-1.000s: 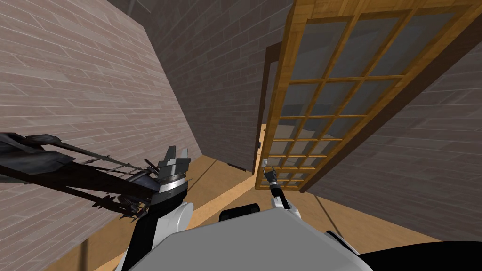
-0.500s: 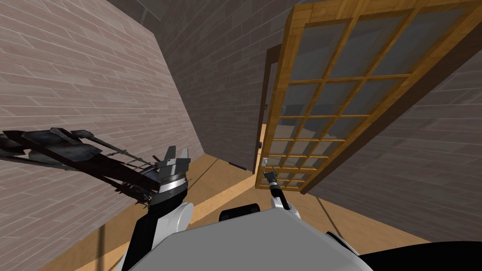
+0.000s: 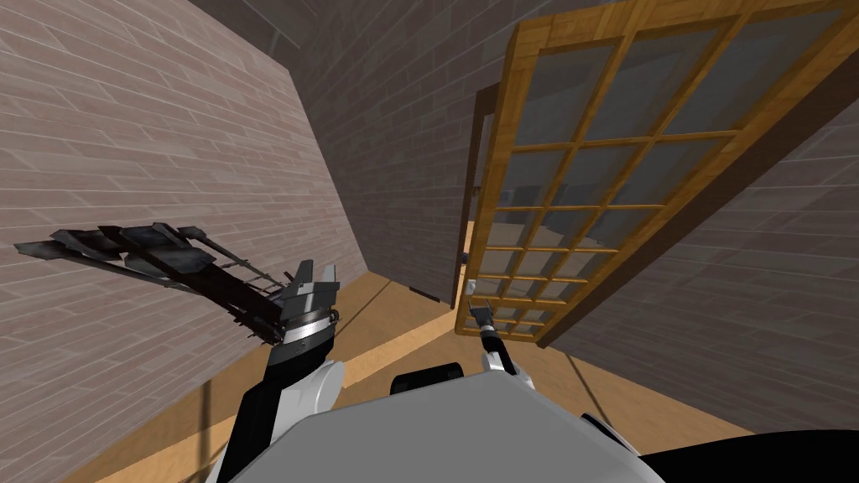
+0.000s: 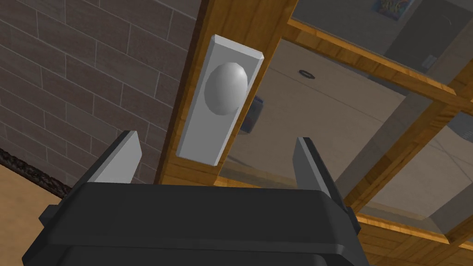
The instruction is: Pull the door open
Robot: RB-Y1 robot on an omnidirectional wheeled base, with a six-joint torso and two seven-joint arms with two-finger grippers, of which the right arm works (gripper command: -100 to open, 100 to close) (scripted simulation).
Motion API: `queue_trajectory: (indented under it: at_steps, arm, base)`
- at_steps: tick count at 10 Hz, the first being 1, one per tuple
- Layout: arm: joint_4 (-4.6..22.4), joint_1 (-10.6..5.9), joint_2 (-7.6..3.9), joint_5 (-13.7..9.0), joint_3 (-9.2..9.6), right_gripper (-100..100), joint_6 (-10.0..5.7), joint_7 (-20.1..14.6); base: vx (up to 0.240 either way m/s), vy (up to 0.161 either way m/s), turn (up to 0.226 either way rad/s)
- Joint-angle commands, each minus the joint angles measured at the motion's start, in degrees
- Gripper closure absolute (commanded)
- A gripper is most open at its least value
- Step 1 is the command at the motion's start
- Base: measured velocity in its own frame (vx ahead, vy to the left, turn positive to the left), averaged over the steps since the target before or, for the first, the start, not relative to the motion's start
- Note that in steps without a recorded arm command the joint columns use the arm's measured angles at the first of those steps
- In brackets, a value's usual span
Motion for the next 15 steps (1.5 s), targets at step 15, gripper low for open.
queue_trajectory:
  at_steps: [15]
  arm:
    - [0.1, 2.07, -2.89, -6.3, 1.15, -100, -1.21, -17.3]
  base:
    - [0.023, -0.017, 0.065]
